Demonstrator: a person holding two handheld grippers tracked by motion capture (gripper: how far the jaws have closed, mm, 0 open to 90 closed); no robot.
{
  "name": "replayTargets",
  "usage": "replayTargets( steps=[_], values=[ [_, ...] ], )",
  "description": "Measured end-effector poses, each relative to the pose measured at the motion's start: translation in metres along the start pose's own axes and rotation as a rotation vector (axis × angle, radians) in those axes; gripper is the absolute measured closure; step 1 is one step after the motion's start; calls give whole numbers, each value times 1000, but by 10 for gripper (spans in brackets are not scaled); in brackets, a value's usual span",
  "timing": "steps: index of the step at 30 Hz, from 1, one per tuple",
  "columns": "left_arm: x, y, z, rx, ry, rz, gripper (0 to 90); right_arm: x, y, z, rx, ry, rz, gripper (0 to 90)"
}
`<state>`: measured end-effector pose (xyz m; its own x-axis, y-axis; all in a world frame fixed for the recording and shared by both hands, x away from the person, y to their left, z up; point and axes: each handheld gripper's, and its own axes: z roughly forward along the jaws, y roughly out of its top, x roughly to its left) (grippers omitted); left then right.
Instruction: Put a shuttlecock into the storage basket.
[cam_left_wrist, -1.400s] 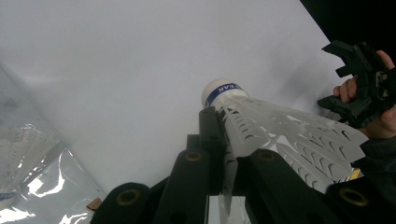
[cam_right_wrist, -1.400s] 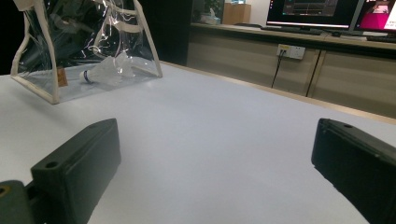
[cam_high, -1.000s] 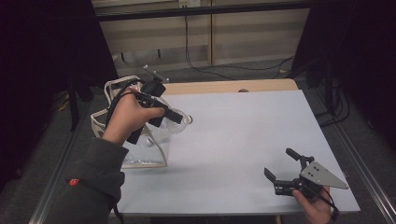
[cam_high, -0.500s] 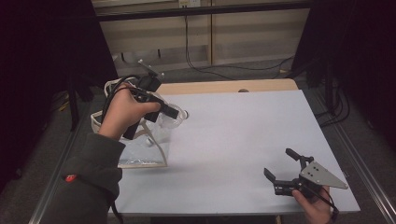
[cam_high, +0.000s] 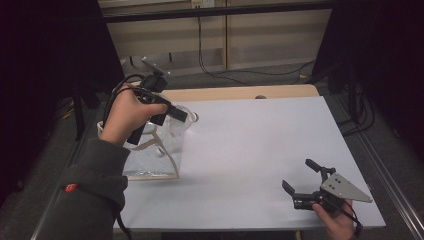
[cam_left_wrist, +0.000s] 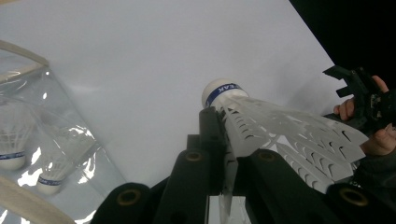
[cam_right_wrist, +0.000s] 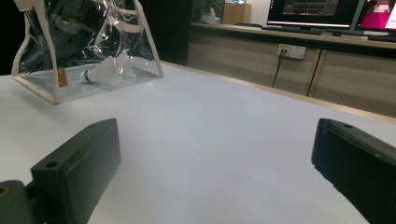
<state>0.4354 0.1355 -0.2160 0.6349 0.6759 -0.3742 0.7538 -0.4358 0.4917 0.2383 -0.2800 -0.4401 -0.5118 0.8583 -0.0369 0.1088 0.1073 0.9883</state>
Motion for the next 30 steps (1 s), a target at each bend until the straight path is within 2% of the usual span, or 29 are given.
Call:
replayTargets(
  steps=[7, 10, 13, 14, 15, 18, 19, 20, 30],
  values=[
    [1, 2, -7, -25, -2, -15, 889, 0, 0, 0, 2, 1, -1, 13],
    [1, 2, -10, -17, 10, -7, 889, 0, 0, 0, 2, 2, 0, 13],
    [2, 3, -13, -19, 7, -8, 889, 0, 0, 0, 2, 2, 0, 13],
    [2, 3, -13, -29, 6, -20, 889, 0, 0, 0, 1, 1, -2, 13],
    [3, 3, -15, -20, 5, -10, 889, 0, 0, 0, 2, 2, 1, 13],
    [5, 4, -18, -25, 7, -11, 889, 0, 0, 0, 2, 0, -2, 13],
    [5, 4, -18, -37, 8, -26, 889, 0, 0, 0, 1, 2, -1, 13],
    [6, 4, -20, -27, 10, -14, 889, 0, 0, 0, 2, 1, -2, 13],
    [12, 4, -27, -42, 29, -19, 890, 0, 0, 0, 0, 4, -3, 13]
  ],
)
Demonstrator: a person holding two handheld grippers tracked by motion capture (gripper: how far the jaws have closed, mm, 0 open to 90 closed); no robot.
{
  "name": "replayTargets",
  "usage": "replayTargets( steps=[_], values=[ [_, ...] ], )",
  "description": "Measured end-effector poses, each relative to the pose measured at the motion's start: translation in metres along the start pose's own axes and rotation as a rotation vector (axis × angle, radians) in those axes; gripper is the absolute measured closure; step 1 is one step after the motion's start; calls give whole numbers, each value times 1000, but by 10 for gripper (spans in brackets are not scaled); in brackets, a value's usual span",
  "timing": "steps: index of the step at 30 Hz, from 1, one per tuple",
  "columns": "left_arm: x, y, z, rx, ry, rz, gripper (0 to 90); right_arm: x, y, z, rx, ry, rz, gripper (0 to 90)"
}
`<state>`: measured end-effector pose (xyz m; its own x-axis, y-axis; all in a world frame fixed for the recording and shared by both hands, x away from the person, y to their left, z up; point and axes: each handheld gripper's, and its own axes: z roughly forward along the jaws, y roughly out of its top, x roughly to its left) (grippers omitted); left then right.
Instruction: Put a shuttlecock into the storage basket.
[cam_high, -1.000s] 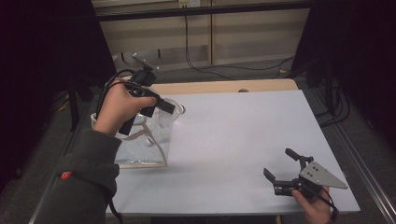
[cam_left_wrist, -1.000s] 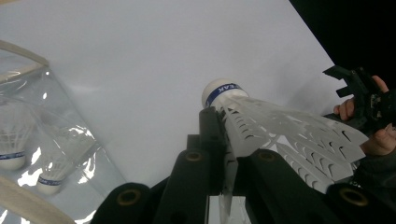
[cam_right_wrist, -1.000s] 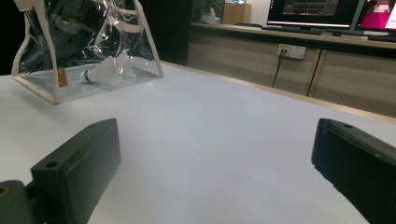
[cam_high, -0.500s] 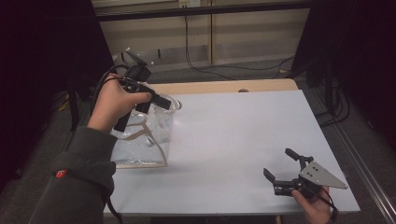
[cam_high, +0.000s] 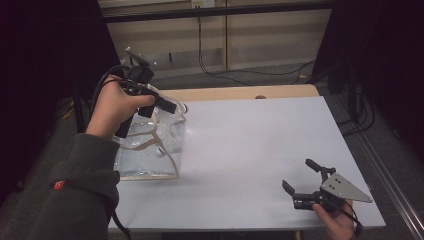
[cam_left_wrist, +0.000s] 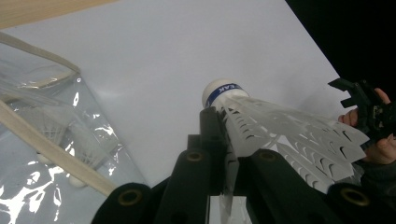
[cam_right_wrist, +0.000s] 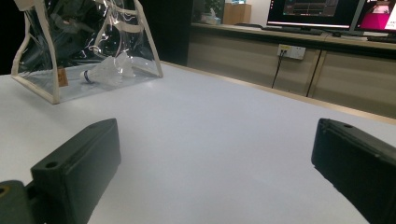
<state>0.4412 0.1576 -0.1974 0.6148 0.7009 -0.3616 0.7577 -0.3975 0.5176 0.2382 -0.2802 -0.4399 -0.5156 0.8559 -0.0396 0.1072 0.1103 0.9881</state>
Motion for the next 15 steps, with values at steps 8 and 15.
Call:
replayTargets(
  steps=[8, 15],
  values=[
    [2, 1, -2, -7, 11, -4, 890, 0, 0, 0, -1, -3, 1, 13],
    [3, 2, -6, -11, 19, 1, 890, 0, 0, 0, -5, -2, -1, 13]
  ],
)
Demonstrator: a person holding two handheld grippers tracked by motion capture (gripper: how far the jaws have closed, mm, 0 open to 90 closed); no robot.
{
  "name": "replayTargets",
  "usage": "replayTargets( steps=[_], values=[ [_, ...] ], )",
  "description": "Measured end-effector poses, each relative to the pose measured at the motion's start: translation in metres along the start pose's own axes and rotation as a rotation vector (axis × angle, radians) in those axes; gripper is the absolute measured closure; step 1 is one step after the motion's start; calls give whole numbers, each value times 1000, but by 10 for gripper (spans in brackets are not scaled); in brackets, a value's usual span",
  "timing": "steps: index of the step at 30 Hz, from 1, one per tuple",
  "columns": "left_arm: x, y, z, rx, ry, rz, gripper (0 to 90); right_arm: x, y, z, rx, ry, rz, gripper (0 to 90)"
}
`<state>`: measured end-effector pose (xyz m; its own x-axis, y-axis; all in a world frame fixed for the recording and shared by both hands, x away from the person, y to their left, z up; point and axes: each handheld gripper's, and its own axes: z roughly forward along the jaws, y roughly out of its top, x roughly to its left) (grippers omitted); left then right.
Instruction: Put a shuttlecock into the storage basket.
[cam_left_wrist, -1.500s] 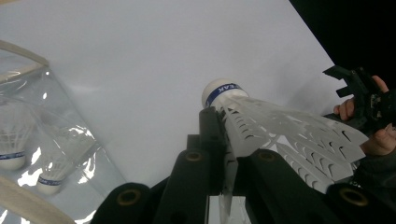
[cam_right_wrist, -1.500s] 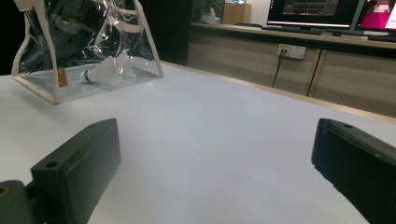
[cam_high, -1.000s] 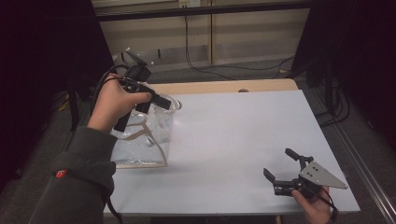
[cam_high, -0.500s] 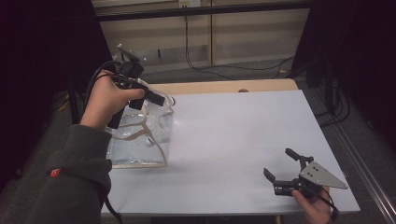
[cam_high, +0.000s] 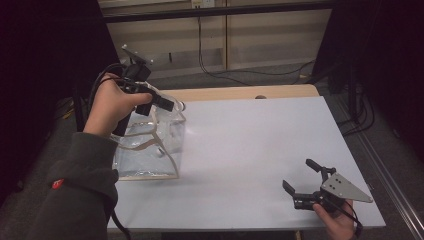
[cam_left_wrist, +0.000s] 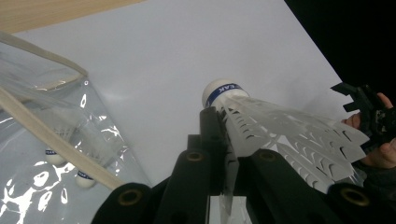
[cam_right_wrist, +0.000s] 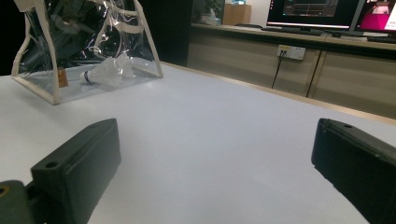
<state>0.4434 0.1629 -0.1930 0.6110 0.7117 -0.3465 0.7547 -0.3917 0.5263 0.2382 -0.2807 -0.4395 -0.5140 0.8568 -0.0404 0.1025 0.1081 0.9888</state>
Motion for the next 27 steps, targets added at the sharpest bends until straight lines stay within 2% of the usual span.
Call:
replayTargets(
  steps=[10, 18, 27],
  values=[
    [9, -1, -9, -15, 29, -13, 890, 0, 0, 0, 0, 0, 2, 13],
    [20, -5, -14, -28, 57, -42, 890, 0, 0, 0, 0, 2, -1, 13],
    [28, -9, -18, -33, 77, -49, 889, 0, 0, 0, -1, 1, 2, 13]
  ],
)
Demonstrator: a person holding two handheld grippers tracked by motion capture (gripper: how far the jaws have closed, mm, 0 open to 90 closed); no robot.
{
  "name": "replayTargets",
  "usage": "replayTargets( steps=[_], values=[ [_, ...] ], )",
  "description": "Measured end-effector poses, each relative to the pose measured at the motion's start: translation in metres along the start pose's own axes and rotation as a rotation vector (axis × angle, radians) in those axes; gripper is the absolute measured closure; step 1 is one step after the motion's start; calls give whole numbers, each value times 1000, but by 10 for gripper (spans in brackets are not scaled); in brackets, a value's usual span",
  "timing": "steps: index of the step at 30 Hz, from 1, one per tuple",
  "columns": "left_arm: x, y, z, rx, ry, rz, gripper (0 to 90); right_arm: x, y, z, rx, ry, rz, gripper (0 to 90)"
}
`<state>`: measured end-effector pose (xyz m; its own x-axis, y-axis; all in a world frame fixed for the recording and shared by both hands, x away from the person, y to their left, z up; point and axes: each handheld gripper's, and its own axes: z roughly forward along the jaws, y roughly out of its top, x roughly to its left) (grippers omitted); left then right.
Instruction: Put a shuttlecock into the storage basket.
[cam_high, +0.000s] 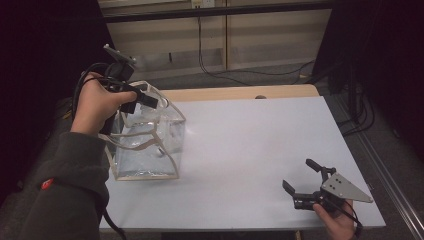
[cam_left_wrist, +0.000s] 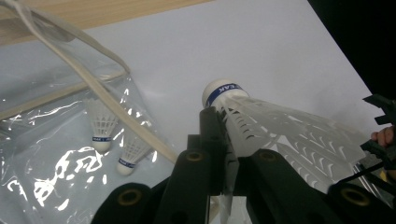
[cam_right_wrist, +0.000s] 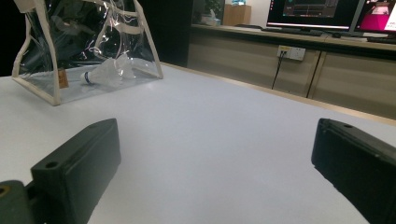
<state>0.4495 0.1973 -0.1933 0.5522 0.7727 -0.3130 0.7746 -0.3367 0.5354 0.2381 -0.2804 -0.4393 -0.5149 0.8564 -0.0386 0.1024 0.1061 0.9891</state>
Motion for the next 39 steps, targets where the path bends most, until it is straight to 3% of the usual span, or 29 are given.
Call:
replayTargets(
  steps=[39],
  values=[
    [22, -7, -7, -33, 36, -54, 887, 0, 0, 0, 0, -1, -1, 13]
  ],
)
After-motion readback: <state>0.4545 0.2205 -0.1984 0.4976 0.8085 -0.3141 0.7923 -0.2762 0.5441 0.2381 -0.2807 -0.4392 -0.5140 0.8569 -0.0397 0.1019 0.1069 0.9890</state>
